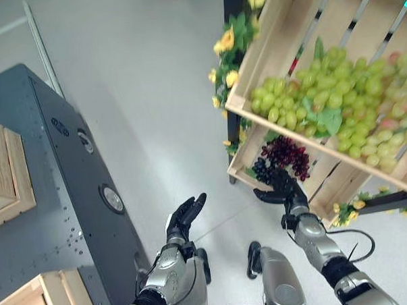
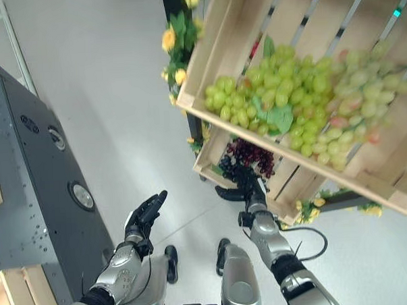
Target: Pick up the fruits from the basket on one side to the basket on the other side
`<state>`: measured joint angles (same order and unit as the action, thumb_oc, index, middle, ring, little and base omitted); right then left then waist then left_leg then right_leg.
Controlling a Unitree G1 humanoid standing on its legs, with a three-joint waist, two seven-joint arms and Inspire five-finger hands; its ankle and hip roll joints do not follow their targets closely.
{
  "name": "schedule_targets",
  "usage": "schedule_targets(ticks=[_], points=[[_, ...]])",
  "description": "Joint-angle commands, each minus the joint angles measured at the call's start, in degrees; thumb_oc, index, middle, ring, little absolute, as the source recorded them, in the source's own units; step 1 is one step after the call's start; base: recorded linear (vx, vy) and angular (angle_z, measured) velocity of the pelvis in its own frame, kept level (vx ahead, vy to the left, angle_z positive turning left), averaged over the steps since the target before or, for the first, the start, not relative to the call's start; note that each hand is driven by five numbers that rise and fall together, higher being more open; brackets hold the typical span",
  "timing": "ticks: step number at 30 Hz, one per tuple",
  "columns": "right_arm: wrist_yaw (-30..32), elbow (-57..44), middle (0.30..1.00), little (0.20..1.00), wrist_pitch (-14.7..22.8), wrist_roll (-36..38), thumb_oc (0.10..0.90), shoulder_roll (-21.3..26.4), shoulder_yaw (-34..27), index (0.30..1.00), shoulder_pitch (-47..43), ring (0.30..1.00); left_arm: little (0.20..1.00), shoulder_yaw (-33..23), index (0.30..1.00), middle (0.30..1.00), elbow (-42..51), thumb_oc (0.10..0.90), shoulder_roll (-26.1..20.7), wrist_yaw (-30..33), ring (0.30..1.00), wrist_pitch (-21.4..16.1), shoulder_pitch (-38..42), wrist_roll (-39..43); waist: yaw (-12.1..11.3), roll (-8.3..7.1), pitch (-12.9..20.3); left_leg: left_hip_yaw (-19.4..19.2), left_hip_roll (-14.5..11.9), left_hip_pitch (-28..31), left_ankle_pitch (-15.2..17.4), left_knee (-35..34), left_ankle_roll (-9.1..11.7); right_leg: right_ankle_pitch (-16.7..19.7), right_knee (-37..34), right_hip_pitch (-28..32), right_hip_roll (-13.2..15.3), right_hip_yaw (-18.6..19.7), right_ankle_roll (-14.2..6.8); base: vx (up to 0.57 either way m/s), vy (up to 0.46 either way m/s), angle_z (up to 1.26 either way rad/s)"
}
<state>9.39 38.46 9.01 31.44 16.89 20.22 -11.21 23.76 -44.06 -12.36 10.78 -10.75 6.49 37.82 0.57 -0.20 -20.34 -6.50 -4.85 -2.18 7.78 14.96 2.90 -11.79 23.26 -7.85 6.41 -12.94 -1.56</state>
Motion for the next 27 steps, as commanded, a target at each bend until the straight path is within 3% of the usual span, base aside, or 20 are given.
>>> schedule_targets(ticks=[1,4,11,15,19,21,23,25,27], points=[[-8.5,1.8,0.900,0.900,4.5,-5.2,0.800,-0.3,1.8,0.900,-0.3,0.900,0.900,0.7,0.900,0.900,-3.2,0.800,1.3,-2.7,0.900,0.0,-1.1,-5.7,-0.7,-0.68,7.1,-2.7,4.8,1.9,-0.1,-4.9,-4.3,6.7,-15.5,8.0,-1.1,1.4,0.0,0.15,-0.018,0.05],[-12.5,8.0,0.900,0.900,3.0,-6.9,0.800,-1.3,2.2,0.900,2.5,0.900,0.900,-0.9,0.900,0.900,-12.4,0.800,1.7,-5.1,0.900,1.9,-1.4,-9.4,-0.9,-0.86,10.1,-1.4,5.2,4.4,-2.2,-11.1,-4.0,8.9,-21.0,10.4,-1.9,1.4,-0.7,0.13,-0.039,0.07],[-17.1,20.5,0.900,0.900,2.0,-12.0,0.800,-3.1,2.4,0.900,4.0,0.900,0.900,-2.2,0.900,0.900,-23.4,0.800,1.7,-6.6,0.900,3.2,-1.7,-16.1,-2.3,-0.72,13.3,1.1,5.6,7.1,-5.1,-18.4,-3.4,11.1,-27.6,13.8,-2.6,-0.5,-1.2,0.09,-0.036,0.33],[-15.6,24.7,0.900,0.900,0.5,-12.2,0.800,-4.1,2.2,0.900,4.1,0.900,0.900,-3.4,0.900,0.900,-25.6,0.800,1.6,-7.5,0.900,3.8,-2.6,-19.3,-3.6,-0.38,14.1,3.1,5.9,7.6,-5.7,-19.9,-3.6,10.6,-27.6,14.6,-2.5,-1.8,-1.2,0.06,-0.030,0.36],[-13.4,28.5,0.900,0.900,-0.7,-10.8,0.800,-5.4,0.7,0.900,4.6,0.900,0.900,-3.1,0.900,0.900,-27.1,0.800,1.3,-8.3,0.900,4.9,-3.6,-25.0,-4.3,0.24,14.6,5.4,5.8,8.0,-5.6,-20.0,-4.2,7.4,-23.4,14.9,-2.7,-2.5,-0.6,0.06,-0.091,0.33],[-13.6,28.7,0.900,0.900,0.0,-11.0,0.800,-5.8,0.2,0.900,5.1,0.900,0.900,-2.6,0.900,0.900,-27.3,0.800,0.8,-8.5,0.900,4.7,-3.8,-26.5,-3.6,0.67,14.5,7.7,5.7,8.1,-5.9,-20.0,-4.8,5.4,-19.4,14.0,-3.1,0.5,-0.1,0.05,-0.158,0.31],[-14.4,27.7,0.900,0.900,1.1,-12.0,0.800,-5.8,0.5,0.900,5.9,0.900,0.900,-0.9,0.900,0.900,-26.6,0.800,-0.2,-7.8,0.900,6.3,-3.1,-26.8,-1.8,1.35,14.3,12.2,5.7,7.1,-6.9,-20.0,-5.4,3.5,-16.1,11.8,-4.9,7.5,1.2,-0.04,-0.237,0.68],[-13.7,26.8,0.900,0.900,1.0,-10.9,0.800,-5.3,1.5,0.900,6.0,0.900,0.900,0.8,0.900,0.900,-26.2,0.800,-0.8,-7.4,0.900,7.6,-1.6,-27.0,-0.5,1.53,13.5,15.5,5.7,5.8,-8.2,-19.9,-5.0,2.6,-14.7,10.3,-6.8,11.3,2.4,-0.16,-0.288,1.11],[-13.6,26.6,0.900,0.900,0.2,-11.4,0.800,-4.8,2.5,0.900,4.9,0.900,0.900,0.9,0.900,0.900,-26.5,0.800,-0.8,-5.1,0.900,7.6,-0.3,-25.2,-0.8,1.09,12.3,16.5,5.2,4.1,-9.8,-19.8,-3.4,3.8,-16.6,9.9,-7.4,10.8,2.9,-0.28,-0.352,1.59]])
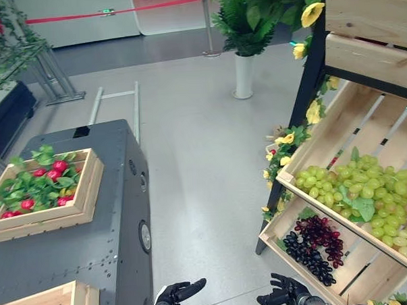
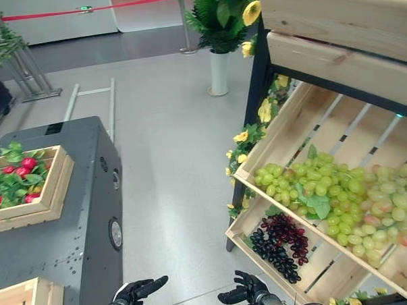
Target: Pick up the fruits from the basket on one side to the basket on the other side
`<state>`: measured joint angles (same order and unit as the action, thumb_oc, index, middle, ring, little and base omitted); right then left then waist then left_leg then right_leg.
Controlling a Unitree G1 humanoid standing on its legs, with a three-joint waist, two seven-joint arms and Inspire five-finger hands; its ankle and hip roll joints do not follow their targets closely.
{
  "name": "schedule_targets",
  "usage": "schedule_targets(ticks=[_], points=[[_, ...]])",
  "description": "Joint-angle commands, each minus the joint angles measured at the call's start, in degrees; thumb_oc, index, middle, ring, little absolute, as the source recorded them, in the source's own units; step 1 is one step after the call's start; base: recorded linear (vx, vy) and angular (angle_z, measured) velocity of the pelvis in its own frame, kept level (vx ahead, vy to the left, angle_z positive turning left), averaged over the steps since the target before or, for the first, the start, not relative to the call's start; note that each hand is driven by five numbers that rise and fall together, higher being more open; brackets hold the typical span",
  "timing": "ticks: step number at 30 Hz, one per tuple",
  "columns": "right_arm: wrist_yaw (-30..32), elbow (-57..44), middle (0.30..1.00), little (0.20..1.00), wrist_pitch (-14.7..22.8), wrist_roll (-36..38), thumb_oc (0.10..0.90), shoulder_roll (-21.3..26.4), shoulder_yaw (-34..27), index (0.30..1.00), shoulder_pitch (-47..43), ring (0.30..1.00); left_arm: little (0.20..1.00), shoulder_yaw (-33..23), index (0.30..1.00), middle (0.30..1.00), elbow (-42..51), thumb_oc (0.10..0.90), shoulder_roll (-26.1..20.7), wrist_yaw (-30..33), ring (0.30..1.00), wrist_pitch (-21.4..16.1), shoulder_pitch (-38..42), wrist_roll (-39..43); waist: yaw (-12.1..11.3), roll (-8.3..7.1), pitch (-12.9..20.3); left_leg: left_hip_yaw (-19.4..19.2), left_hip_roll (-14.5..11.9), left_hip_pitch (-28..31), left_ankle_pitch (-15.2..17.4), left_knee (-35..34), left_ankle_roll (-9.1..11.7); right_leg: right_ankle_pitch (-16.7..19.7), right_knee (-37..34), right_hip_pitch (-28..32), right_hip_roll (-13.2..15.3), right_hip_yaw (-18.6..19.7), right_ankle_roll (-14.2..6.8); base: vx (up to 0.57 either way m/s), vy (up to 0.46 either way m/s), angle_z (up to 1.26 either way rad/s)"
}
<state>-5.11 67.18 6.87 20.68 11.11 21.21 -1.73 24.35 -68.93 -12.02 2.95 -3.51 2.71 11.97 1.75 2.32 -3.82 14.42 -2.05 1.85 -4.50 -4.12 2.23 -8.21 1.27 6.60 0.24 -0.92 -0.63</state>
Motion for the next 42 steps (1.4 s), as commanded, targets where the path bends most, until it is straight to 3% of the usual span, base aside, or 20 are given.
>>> schedule_targets(ticks=[1,3,4,5,6,10,12,15,19,21,23,25,29,30,31,32,33,36,38,42], points=[[0.5,-1.5,0.900,0.900,1.6,-2.1,0.800,1.3,2.2,0.900,-5.7,0.900,0.900,-0.6,0.900,0.900,-2.2,0.800,-0.6,5.6,0.900,-0.7,4.2,2.9,-2.9,-1.93,-5.2,-5.3,1.7,-1.7,1.3,-0.5,-1.4,1.4,3.6,-4.2,-0.5,-3.3,1.8,-0.31,-0.378,2.06],[1.1,-0.7,0.900,0.900,0.8,-2.4,0.800,1.4,2.3,0.900,-6.3,0.900,0.900,-1.8,0.900,0.900,-1.9,0.800,0.3,5.9,0.900,-2.2,4.5,-2.9,-3.3,-2.62,-6.6,-10.4,0.9,-3.9,1.5,2.1,-0.4,2.8,1.4,-2.8,-0.3,-4.7,1.7,-0.29,-0.340,1.13],[2.1,-0.2,0.900,0.900,0.5,-0.8,0.800,2.1,1.2,0.900,-6.1,0.900,0.900,-0.5,0.900,0.900,-1.6,0.800,1.0,5.7,0.900,-5.1,4.7,-9.9,-2.5,-3.67,-7.0,-19.5,0.0,-5.9,4.5,11.1,-0.3,3.4,0.2,-1.7,0.8,-7.9,1.8,-0.20,-0.197,0.39],[2.1,-0.2,0.900,0.900,0.5,-0.8,0.800,2.1,1.2,0.900,-6.1,0.900,0.900,-0.5,0.900,0.900,-1.6,0.800,1.0,5.7,0.900,-5.1,4.7,-9.9,-2.5,-3.66,-6.9,-19.4,0.0,-6.0,4.5,11.1,-0.3,3.4,0.2,-1.8,0.8,-7.9,1.8,-0.33,-0.228,0.98],[2.2,0.4,0.900,0.900,-0.3,0.7,0.800,2.7,-0.2,0.900,-6.4,0.900,0.900,1.1,0.900,0.900,-0.3,0.800,1.2,4.2,0.900,-5.0,5.0,-9.8,-1.9,-4.97,-6.9,-23.3,1.9,-5.8,12.0,22.6,-3.2,4.1,-0.5,-1.4,2.1,-10.0,1.9,-0.25,-0.101,1.31],[1.9,1.0,0.900,0.900,-1.3,-0.6,0.800,3.2,-1.4,0.900,-6.4,0.900,0.900,1.1,0.900,0.900,0.1,0.800,1.3,1.1,0.900,-1.5,4.3,-6.8,-0.9,-4.18,-5.3,-24.2,4.8,-2.6,15.2,29.6,-3.8,4.6,0.0,-3.1,0.9,-10.6,1.7,-0.22,-0.030,0.75],[2.0,1.5,0.900,0.900,-1.7,-0.6,0.800,3.3,-2.2,0.900,-5.5,0.900,0.900,0.9,0.900,0.900,-0.8,0.800,0.9,0.5,0.900,0.0,3.9,-8.2,0.6,-2.72,-3.6,-23.8,5.2,3.6,13.3,24.9,-2.2,4.8,-0.4,-4.0,-0.9,-10.7,1.6,-0.21,0.069,0.38],[2.9,1.8,0.900,0.900,-0.8,0.6,0.800,2.5,-2.4,0.900,-4.8,0.900,0.900,1.9,0.900,0.900,-1.5,0.800,1.3,-1.1,0.900,-0.9,4.2,-10.6,1.3,-1.83,-2.5,-18.9,7.6,8.3,15.6,10.4,-3.1,6.8,-0.6,-6.6,-2.3,-9.8,0.0,-0.21,0.090,0.15],[5.2,0.1,0.900,0.900,1.5,-0.2,0.800,1.0,-1.8,0.900,-5.3,0.900,0.900,6.1,0.900,0.900,-0.1,0.800,1.6,-1.8,0.900,-1.6,6.3,-13.0,1.6,-2.76,-3.8,-14.4,8.8,7.8,13.3,-0.4,-5.3,11.5,-1.1,-13.8,-3.4,-8.5,-2.9,-0.32,0.059,-0.07],[5.2,-0.3,0.900,0.900,1.4,-2.5,0.800,0.9,-1.4,0.900,-5.5,0.900,0.900,6.8,0.900,0.900,-0.2,0.800,1.7,-1.6,0.900,-0.6,6.4,-13.2,1.6,-3.26,-4.2,-14.3,8.8,6.9,12.7,-0.9,-5.5,13.4,-2.9,-14.8,-3.4,-8.2,-3.9,-0.33,0.031,-0.06],[5.7,0.0,0.900,0.900,1.0,-3.7,0.800,0.4,-0.7,0.900,-5.4,0.900,0.900,7.3,0.900,0.900,-1.0,0.800,1.5,-0.5,0.900,1.5,5.3,-15.3,1.7,-3.41,-4.8,-14.0,8.3,5.5,11.3,-0.9,-6.2,12.9,-0.2,-16.1,-3.7,-5.1,-4.2,-0.37,-0.010,0.03],[5.5,0.3,0.900,0.900,1.5,-0.8,0.800,0.4,-0.9,0.900,-5.5,0.900,0.900,6.2,0.900,0.900,-3.0,0.800,0.2,0.0,0.900,3.2,4.0,-16.7,1.2,-2.41,-5.2,-15.7,6.7,4.3,9.3,-0.9,-6.7,10.1,14.9,-17.0,-1.6,-6.1,-4.4,-0.28,-0.031,0.12],[4.4,0.7,0.900,0.900,1.6,-3.9,0.800,0.4,-1.6,0.900,-5.2,0.900,0.900,2.5,0.900,0.900,-5.1,0.800,-1.1,1.6,0.900,4.0,2.2,-15.8,0.1,-1.14,-4.9,-19.6,5.5,4.0,9.2,-0.9,-7.5,4.6,22.9,-12.8,2.9,-8.6,-3.1,-0.15,-0.035,-0.01],[4.3,0.8,0.900,0.900,1.6,-4.4,0.800,0.4,-1.6,0.900,-5.2,0.900,0.900,2.0,0.900,0.900,-5.3,0.800,-1.3,1.7,0.900,4.1,2.0,-15.1,0.0,-1.12,-4.8,-20.0,5.4,4.1,9.2,-0.8,-7.6,4.2,22.5,-12.1,3.3,-8.8,-3.0,-0.16,-0.189,-0.01],[3.6,1.8,0.900,0.900,1.6,-6.3,0.800,-0.2,-1.5,0.900,-4.7,0.900,0.900,-0.3,0.900,0.900,-5.6,0.800,-2.1,2.3,0.900,3.8,1.4,-12.6,-0.8,-1.56,-4.3,-22.2,5.0,3.9,9.5,0.5,-7.1,2.0,15.1,-6.0,3.6,-9.9,-2.9,-0.13,-0.202,-0.24],[3.5,1.9,0.900,0.900,1.7,-6.7,0.800,-0.2,-1.5,0.900,-4.7,0.900,0.900,-0.6,0.900,0.900,-5.6,0.800,-2.2,2.4,0.900,3.8,1.4,-12.3,-1.0,-1.60,-4.2,-22.7,4.9,3.7,9.4,0.7,-6.8,1.5,12.7,-4.6,3.5,-10.2,-2.7,-0.19,-0.336,-0.46],[3.2,2.4,0.900,0.900,1.8,-8.6,0.800,-0.4,-1.2,0.900,-4.9,0.900,0.900,-1.8,0.900,0.900,-5.2,0.800,-2.1,3.5,0.900,3.6,1.6,-10.2,-2.1,-2.10,-3.6,-24.5,4.7,2.5,9.0,1.5,-5.4,2.1,3.5,-1.1,2.5,-10.4,-2.3,-0.13,-0.227,-0.48],[3.0,2.5,0.900,0.900,1.6,-7.4,0.800,-0.1,-0.3,0.900,-6.2,0.900,0.900,-3.0,0.900,0.900,-4.8,0.800,-1.6,4.8,0.900,3.1,2.2,-7.7,-3.0,-2.58,-3.2,-24.6,4.6,0.1,8.3,2.8,-4.2,4.6,-4.1,-0.1,1.4,-8.9,-1.8,-0.17,-0.235,-0.79],[3.3,2.4,0.900,0.900,0.1,-5.8,0.800,-0.3,-0.5,0.900,-6.4,0.900,0.900,-5.5,0.900,0.900,-4.3,0.800,0.0,6.8,0.900,1.1,2.6,1.9,-3.3,-2.77,-2.5,-22.9,5.0,-0.9,7.6,3.5,-3.5,5.6,-6.0,0.0,0.8,-9.0,-0.9,-0.13,-0.250,-0.69],[4.1,1.8,0.900,0.900,-1.1,-4.8,0.800,0.4,-0.9,0.900,-4.8,0.900,0.900,-2.6,0.900,0.900,-2.0,0.800,1.2,7.7,0.900,-3.7,1.9,-10.4,-3.8,-3.55,-2.2,-19.6,5.9,-2.5,9.3,8.8,-3.3,6.0,-6.3,0.0,0.8,-7.9,-0.2,-0.13,-0.149,0.09]])
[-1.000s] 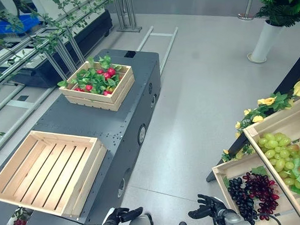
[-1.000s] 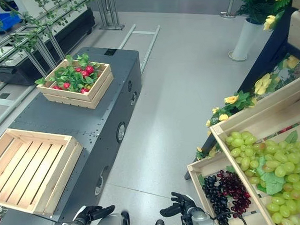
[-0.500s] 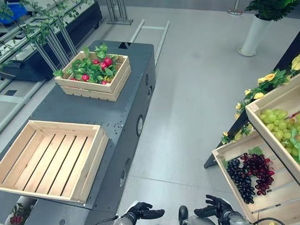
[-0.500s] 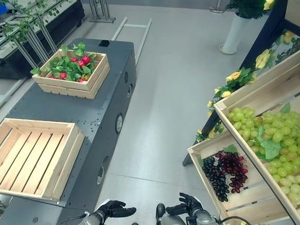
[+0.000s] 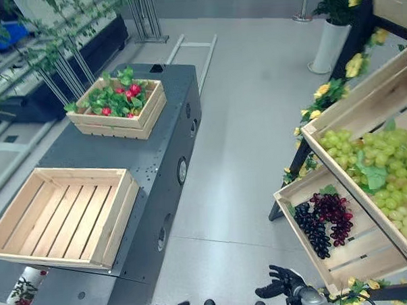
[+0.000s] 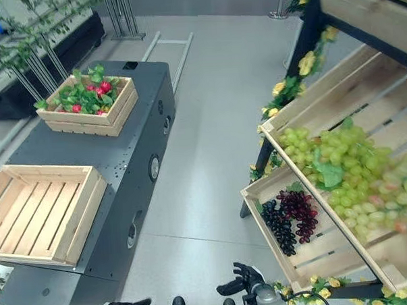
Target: Pick up the fruits from the basket on one side to the basket on the other side
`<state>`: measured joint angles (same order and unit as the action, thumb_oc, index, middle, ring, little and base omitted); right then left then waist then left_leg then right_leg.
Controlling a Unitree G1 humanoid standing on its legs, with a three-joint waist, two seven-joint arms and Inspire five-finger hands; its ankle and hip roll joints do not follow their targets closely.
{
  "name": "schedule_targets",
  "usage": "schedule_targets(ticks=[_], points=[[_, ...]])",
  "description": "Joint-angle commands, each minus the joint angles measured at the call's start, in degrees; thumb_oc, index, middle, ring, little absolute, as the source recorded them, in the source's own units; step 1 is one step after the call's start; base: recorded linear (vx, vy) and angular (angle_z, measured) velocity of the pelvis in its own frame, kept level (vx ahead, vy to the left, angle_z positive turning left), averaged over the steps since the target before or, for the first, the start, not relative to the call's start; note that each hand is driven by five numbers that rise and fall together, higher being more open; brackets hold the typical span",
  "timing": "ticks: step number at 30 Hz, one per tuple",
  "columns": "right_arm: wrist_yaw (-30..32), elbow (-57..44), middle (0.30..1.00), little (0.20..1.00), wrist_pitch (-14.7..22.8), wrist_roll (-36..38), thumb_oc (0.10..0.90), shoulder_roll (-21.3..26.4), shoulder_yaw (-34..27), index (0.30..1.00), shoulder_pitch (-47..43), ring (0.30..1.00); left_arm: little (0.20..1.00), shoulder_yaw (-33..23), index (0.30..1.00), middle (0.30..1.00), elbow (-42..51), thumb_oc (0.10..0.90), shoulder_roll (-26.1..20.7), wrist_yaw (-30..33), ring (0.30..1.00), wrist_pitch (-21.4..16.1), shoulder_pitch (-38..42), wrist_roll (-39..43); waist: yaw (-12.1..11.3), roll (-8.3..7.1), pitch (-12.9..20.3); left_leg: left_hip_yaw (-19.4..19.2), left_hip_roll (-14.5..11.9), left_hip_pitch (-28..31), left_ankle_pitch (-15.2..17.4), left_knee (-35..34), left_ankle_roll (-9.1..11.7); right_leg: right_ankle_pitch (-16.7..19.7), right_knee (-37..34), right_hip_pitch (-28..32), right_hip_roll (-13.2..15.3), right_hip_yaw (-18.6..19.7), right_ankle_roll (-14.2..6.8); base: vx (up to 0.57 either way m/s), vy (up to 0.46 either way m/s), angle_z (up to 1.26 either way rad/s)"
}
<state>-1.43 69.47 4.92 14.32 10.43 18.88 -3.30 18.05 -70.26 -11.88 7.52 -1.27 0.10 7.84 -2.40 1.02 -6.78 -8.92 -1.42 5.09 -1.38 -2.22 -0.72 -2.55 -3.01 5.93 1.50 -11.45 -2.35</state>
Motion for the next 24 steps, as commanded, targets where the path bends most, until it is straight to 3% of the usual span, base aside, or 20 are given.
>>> schedule_targets(ticks=[1,3,4,5,7,9,12,17,24], points=[[0.9,-0.3,0.900,0.900,0.0,0.3,0.800,1.5,1.5,0.900,-3.0,0.900,0.900,4.4,0.900,0.900,0.0,0.800,1.1,4.2,0.900,-6.2,3.9,-4.1,0.6,-2.90,0.4,3.8,5.7,-7.0,8.6,12.4,-0.7,0.6,-2.0,0.7,-0.3,3.5,1.8,-0.13,-0.042,0.03],[1.9,0.5,0.900,0.900,-0.7,0.9,0.800,2.1,1.0,0.900,-2.8,0.900,0.900,4.2,0.900,0.900,0.3,0.800,0.6,3.2,0.900,-5.2,3.6,-4.4,0.8,-3.43,-0.2,2.5,5.2,-7.9,10.4,16.7,-0.8,0.9,-1.5,0.9,0.0,3.3,2.1,-0.16,-0.021,-0.10],[2.2,1.2,0.900,0.900,-0.6,1.7,0.800,2.4,0.6,0.900,-2.9,0.900,0.900,4.3,0.900,0.900,0.1,0.800,0.4,2.5,0.900,-5.0,3.6,-5.2,0.9,-3.35,-0.5,2.3,4.8,-7.4,10.2,15.7,-0.8,0.8,-0.9,0.6,-0.1,3.3,2.0,-0.15,0.038,-0.16],[2.0,2.4,0.900,0.900,-0.5,3.6,0.800,2.3,-0.1,0.900,-3.1,0.900,0.900,4.6,0.900,0.900,-0.3,0.800,0.4,0.5,0.900,-3.7,3.8,-6.8,1.4,-2.81,-0.3,2.6,3.9,-4.6,8.3,9.3,-0.9,0.4,-0.5,0.4,-0.8,3.5,1.9,-0.09,0.052,-0.05],[1.9,2.7,0.900,0.900,-1.4,3.5,0.800,2.0,-0.7,0.900,-3.3,0.900,0.900,5.0,0.900,0.900,-0.9,0.800,0.7,-1.2,0.900,-2.6,4.2,-7.5,1.9,-2.06,0.1,4.2,3.8,-2.4,6.1,3.4,-1.0,0.0,-0.1,0.3,-1.5,4.0,1.8,-0.05,0.073,0.04],[1.5,2.8,0.900,0.900,-2.0,1.7,0.800,1.9,-0.7,0.900,-3.1,0.900,0.900,6.1,0.900,0.900,-1.0,0.800,1.0,-2.4,0.900,-2.1,5.2,-6.5,2.5,-1.48,0.6,4.9,3.6,-1.4,4.8,1.1,-0.5,0.1,-0.5,0.1,-1.8,4.1,1.8,-0.07,0.135,0.03],[-0.1,3.1,0.900,0.900,-1.6,-0.4,0.800,1.6,0.2,0.900,-3.1,0.900,0.900,6.4,0.900,0.900,-0.7,0.800,1.4,-2.5,0.900,-3.6,5.5,-5.1,2.8,-1.13,0.7,5.0,3.9,-0.5,5.4,1.4,-0.7,0.0,-0.3,0.3,-1.5,4.1,1.5,-0.03,0.135,0.03],[-0.2,1.8,0.900,0.900,-1.5,-3.0,0.800,0.6,2.1,0.900,-2.4,0.900,0.900,6.5,0.900,0.900,-0.1,0.800,1.4,-2.2,0.900,-1.9,4.6,-4.8,2.3,-1.43,1.4,5.0,4.2,1.4,5.4,-0.4,-1.1,0.0,-1.1,1.8,-1.4,3.6,1.1,0.01,0.067,-0.01],[0.3,2.1,0.900,0.900,-1.9,-3.8,0.800,0.4,2.8,0.900,-2.4,0.900,0.900,6.1,0.900,0.900,0.0,0.800,1.2,-1.6,0.900,-3.9,4.6,-2.6,1.8,-1.79,1.6,4.3,4.3,2.9,5.6,-1.6,-1.7,0.3,-1.7,2.8,-1.2,3.1,0.8,0.00,0.041,0.00]])
